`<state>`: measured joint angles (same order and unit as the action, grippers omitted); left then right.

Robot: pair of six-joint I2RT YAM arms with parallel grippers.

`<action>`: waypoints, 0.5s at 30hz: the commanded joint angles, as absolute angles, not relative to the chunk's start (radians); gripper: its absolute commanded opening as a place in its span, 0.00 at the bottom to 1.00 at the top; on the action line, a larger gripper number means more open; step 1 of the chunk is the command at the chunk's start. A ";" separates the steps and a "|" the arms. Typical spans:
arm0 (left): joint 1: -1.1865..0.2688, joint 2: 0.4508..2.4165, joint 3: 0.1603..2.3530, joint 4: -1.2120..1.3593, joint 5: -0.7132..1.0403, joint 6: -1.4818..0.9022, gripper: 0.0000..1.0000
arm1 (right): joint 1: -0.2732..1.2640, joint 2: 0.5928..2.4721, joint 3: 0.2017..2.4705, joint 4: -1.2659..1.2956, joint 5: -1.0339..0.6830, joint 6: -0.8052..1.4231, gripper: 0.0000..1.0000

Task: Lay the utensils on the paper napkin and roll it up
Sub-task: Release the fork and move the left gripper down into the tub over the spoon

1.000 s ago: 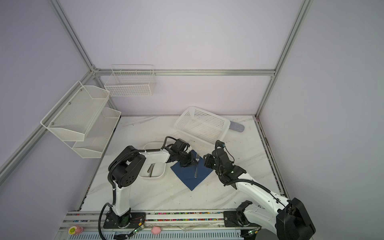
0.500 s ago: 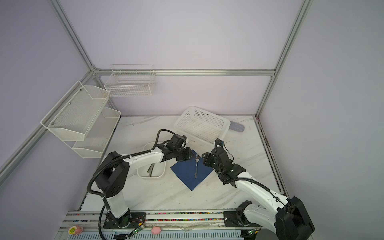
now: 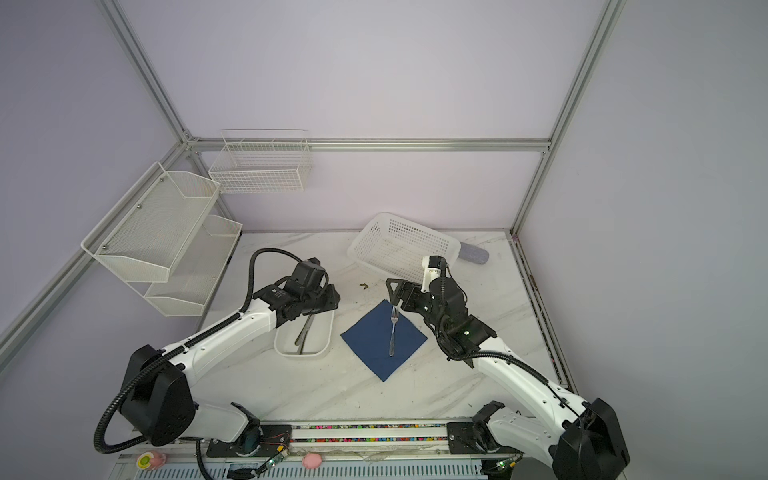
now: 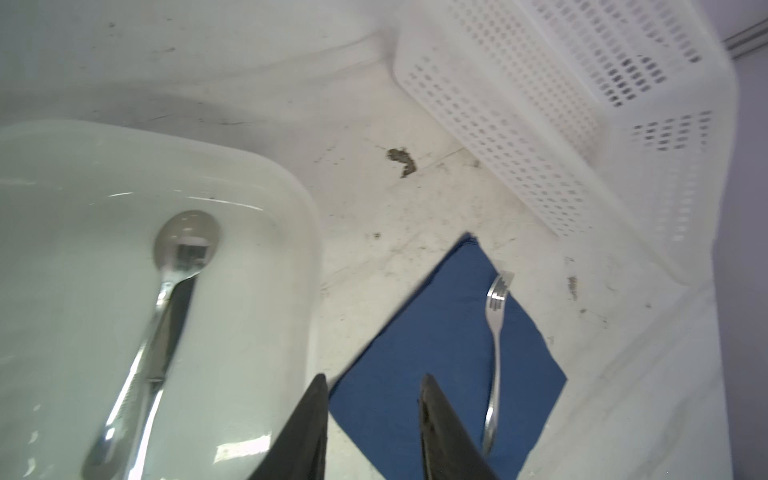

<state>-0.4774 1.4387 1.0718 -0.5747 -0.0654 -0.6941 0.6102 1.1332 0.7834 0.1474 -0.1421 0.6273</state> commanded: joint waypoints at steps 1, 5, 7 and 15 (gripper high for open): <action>-0.407 1.423 1.029 -0.702 -0.062 -0.634 0.37 | 0.610 1.240 0.852 0.219 -0.305 0.565 0.81; -0.353 1.458 1.040 -0.745 -0.061 -0.607 0.36 | 0.644 1.367 0.972 0.115 -0.353 0.434 0.74; -0.347 1.501 1.059 -0.763 -0.099 -0.607 0.34 | 0.662 1.411 1.016 0.062 -0.323 0.370 0.73; -0.347 1.666 1.140 -0.800 -0.239 -0.593 0.24 | 0.676 1.407 1.025 -0.028 -0.223 0.286 0.71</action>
